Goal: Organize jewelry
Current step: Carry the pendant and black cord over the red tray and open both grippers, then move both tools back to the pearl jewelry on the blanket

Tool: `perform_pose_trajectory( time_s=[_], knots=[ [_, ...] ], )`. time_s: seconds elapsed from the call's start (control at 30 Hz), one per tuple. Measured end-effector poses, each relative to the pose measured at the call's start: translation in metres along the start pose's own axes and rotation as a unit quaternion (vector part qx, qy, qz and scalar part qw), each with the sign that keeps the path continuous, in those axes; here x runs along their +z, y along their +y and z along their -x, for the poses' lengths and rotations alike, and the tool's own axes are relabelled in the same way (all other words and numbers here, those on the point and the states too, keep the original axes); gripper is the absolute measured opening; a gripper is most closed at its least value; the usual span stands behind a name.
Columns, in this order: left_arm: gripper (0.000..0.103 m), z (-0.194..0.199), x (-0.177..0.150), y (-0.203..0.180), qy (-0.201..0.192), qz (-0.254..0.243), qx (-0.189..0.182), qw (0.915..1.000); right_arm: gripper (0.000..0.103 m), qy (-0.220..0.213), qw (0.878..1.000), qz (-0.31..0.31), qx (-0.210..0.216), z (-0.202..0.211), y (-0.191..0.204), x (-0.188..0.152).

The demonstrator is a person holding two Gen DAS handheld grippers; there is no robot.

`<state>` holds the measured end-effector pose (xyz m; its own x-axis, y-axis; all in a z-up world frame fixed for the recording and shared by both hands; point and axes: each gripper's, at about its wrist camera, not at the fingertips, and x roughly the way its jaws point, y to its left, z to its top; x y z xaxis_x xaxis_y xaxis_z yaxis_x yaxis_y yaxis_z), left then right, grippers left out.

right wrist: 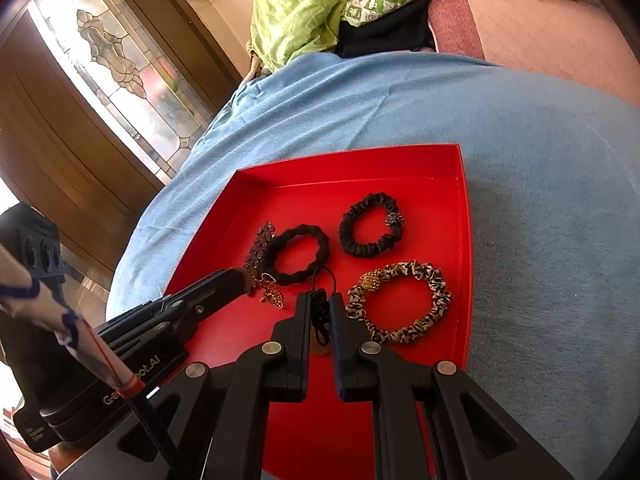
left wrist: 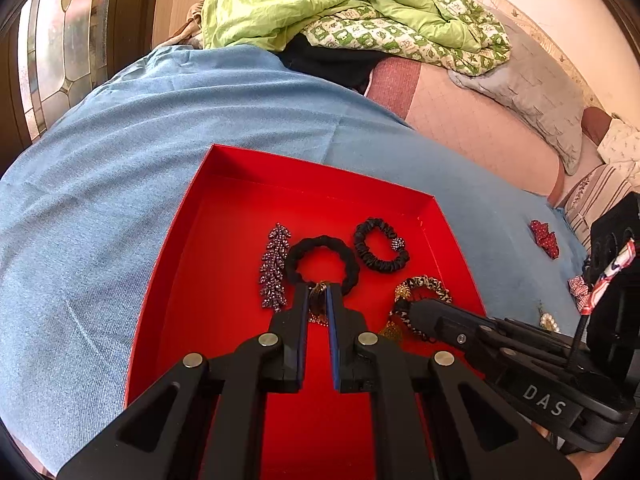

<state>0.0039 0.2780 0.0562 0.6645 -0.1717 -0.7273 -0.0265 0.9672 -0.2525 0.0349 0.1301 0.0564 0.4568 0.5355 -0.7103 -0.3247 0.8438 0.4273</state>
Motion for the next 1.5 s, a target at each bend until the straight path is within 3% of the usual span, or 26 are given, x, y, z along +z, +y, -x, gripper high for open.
perform_pose_trajectory(
  time_s=[0.77, 0.93, 1.5],
  knots=[
    [0.009, 0.006, 0.002, 0.0, -0.007, -0.001, 0.005, 1.0, 0.012, -0.005, 1.0, -0.01, 0.005, 0.007, -0.006, 0.003],
    [0.027, 0.01, 0.004, -0.001, -0.014, 0.0, 0.009, 0.9999, 0.012, -0.005, 1.0, -0.01, 0.006, 0.008, -0.006, 0.004],
    [0.027, 0.014, 0.005, -0.006, -0.023, -0.012, 0.013, 0.9996, 0.015, -0.021, 0.999, -0.021, 0.017, 0.028, -0.011, 0.005]
  ],
)
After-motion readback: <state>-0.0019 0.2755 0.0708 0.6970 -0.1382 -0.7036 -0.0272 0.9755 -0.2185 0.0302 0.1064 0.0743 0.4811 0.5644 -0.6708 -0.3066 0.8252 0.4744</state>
